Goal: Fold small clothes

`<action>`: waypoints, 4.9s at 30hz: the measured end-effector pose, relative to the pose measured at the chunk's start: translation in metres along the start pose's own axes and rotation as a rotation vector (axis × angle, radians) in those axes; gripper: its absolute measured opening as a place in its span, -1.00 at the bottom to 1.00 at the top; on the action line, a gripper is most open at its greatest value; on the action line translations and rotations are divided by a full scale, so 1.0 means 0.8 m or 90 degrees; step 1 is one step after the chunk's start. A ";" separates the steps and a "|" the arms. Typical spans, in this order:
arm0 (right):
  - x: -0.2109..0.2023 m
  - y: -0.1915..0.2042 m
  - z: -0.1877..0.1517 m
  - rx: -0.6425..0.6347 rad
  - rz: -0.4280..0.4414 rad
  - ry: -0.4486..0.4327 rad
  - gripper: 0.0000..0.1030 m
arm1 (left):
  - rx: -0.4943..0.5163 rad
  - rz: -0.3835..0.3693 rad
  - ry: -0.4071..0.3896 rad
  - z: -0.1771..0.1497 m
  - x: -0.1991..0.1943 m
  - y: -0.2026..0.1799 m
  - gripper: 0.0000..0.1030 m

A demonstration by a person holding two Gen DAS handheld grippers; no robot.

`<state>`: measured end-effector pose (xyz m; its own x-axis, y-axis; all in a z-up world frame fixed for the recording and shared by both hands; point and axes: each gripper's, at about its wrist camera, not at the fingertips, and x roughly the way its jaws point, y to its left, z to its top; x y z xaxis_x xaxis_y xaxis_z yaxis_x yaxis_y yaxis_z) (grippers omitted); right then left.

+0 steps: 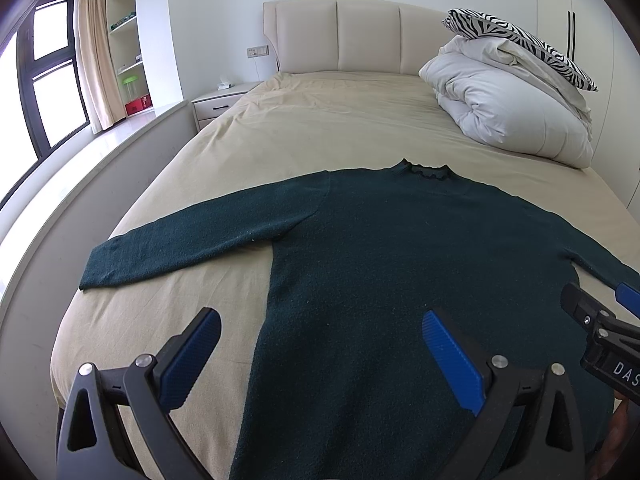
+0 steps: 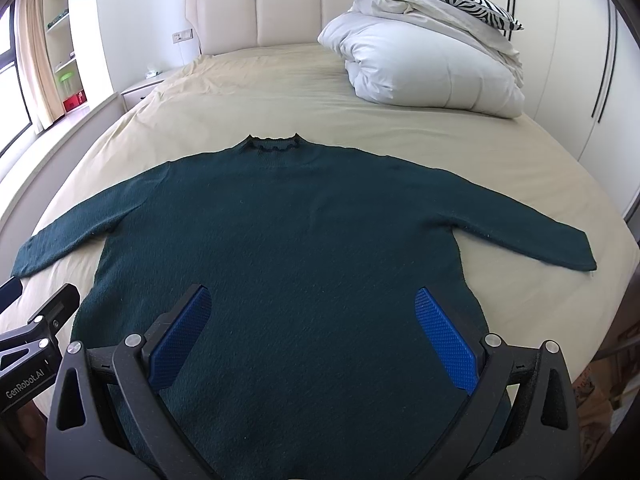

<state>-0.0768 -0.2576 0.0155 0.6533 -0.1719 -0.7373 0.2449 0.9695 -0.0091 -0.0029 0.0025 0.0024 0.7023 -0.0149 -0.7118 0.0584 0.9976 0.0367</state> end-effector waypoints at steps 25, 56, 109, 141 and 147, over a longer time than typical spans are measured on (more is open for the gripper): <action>0.001 0.003 -0.004 -0.003 0.001 0.005 1.00 | -0.001 0.000 0.000 0.000 0.000 0.000 1.00; 0.017 0.009 0.007 -0.033 0.024 0.027 1.00 | -0.226 -0.145 0.026 -0.015 0.013 0.150 1.00; 0.162 -0.103 0.025 0.248 0.329 0.108 0.07 | 0.053 -0.102 -0.012 0.082 0.190 -0.052 -0.75; 0.292 0.111 0.137 0.026 0.343 0.201 -0.88 | -0.206 -0.145 -0.006 0.014 0.142 0.131 0.56; 0.283 0.028 0.184 0.084 0.295 0.136 -0.88 | -0.175 -0.124 0.007 0.042 0.167 0.125 0.39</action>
<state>0.1821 -0.3004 -0.0519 0.5567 0.3220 -0.7658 0.0626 0.9029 0.4252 0.1204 0.0978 -0.0652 0.6885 -0.2084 -0.6947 -0.0042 0.9567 -0.2911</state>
